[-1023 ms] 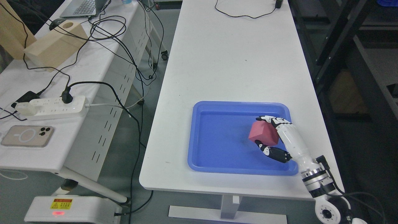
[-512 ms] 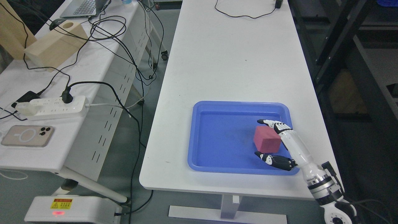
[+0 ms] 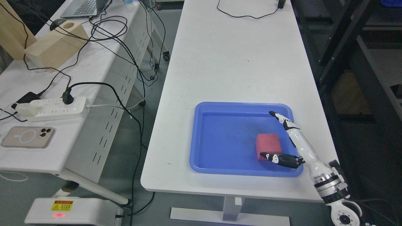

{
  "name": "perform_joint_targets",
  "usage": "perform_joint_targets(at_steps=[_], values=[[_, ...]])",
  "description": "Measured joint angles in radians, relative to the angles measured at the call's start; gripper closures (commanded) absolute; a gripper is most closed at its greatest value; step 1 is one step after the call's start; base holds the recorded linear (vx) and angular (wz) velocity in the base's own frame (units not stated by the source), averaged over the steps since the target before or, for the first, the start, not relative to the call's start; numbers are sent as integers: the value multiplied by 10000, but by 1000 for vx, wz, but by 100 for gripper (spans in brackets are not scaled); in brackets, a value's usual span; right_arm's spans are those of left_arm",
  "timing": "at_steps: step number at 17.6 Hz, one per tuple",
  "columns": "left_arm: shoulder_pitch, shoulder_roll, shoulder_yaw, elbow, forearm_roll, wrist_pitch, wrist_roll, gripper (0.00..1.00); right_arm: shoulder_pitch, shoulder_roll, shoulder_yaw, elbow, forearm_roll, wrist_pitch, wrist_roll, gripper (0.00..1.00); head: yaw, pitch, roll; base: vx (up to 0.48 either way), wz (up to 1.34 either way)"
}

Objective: Pick pink block from left shelf to tray

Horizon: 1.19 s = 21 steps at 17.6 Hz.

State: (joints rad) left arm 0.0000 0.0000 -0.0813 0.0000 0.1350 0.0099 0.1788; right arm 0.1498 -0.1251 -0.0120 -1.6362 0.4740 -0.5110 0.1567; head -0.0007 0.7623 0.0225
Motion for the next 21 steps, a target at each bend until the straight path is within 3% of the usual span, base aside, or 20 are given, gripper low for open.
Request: perform_joint_targets(at_steps=[11, 21], values=[[0, 0, 0, 0, 0, 0, 0, 0, 67, 3, -1056, 1, -2964, 1760, 617, 1, 0, 0, 0, -39, 0], [0, 0, 0, 0, 0, 0, 0, 0, 203, -17, -1802, 0, -5233, 2182, 1164, 1, 0, 0, 0, -143, 0]])
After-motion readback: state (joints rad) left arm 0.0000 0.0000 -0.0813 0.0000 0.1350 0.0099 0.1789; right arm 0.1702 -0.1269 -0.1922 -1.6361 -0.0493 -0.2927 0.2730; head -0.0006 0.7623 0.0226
